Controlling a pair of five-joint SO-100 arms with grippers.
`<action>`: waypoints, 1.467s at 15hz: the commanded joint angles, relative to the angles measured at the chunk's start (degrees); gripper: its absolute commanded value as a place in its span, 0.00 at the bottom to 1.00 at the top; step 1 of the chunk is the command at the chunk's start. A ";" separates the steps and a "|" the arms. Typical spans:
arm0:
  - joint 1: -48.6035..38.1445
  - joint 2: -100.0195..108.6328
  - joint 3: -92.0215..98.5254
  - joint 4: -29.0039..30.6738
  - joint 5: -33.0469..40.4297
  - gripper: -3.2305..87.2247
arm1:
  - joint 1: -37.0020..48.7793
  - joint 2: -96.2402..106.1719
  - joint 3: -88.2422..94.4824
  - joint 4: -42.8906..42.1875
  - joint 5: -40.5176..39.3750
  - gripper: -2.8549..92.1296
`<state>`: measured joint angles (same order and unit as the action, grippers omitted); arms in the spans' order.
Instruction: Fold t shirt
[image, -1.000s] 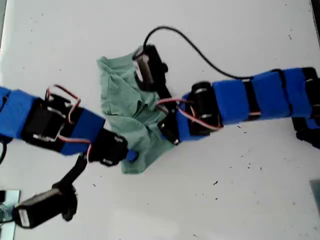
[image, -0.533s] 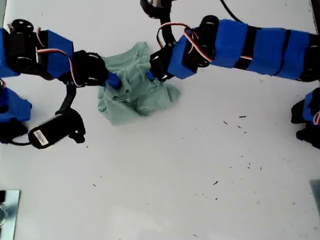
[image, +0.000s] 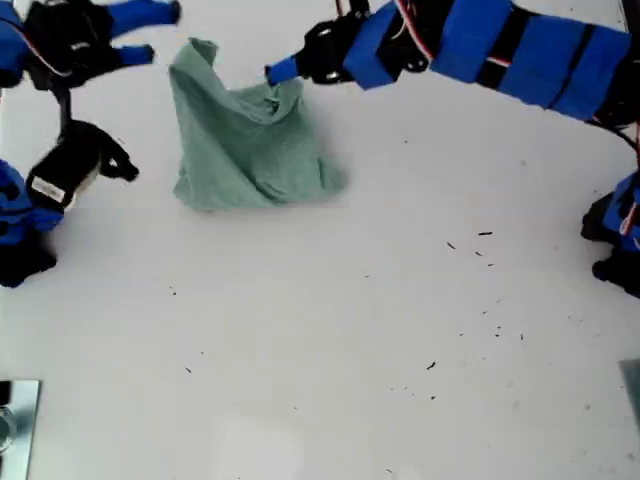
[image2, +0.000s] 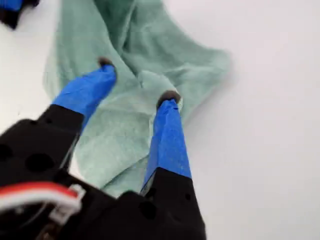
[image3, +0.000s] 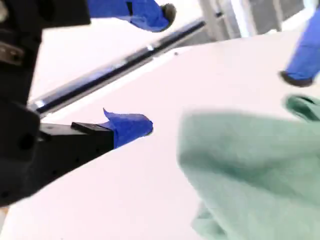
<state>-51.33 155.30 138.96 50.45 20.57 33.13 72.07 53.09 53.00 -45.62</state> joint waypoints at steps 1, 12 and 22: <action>-0.70 9.32 6.42 -0.97 -1.23 0.34 | 3.60 17.23 13.18 -2.46 0.88 0.18; 34.01 50.98 44.03 9.76 -21.18 0.03 | -3.16 119.18 117.77 14.06 18.02 0.05; 49.57 51.15 46.32 8.70 -11.43 0.15 | -7.82 128.67 123.93 25.49 -0.53 0.08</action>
<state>-3.78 206.02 185.10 59.41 9.32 26.89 200.13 174.81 78.40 -27.33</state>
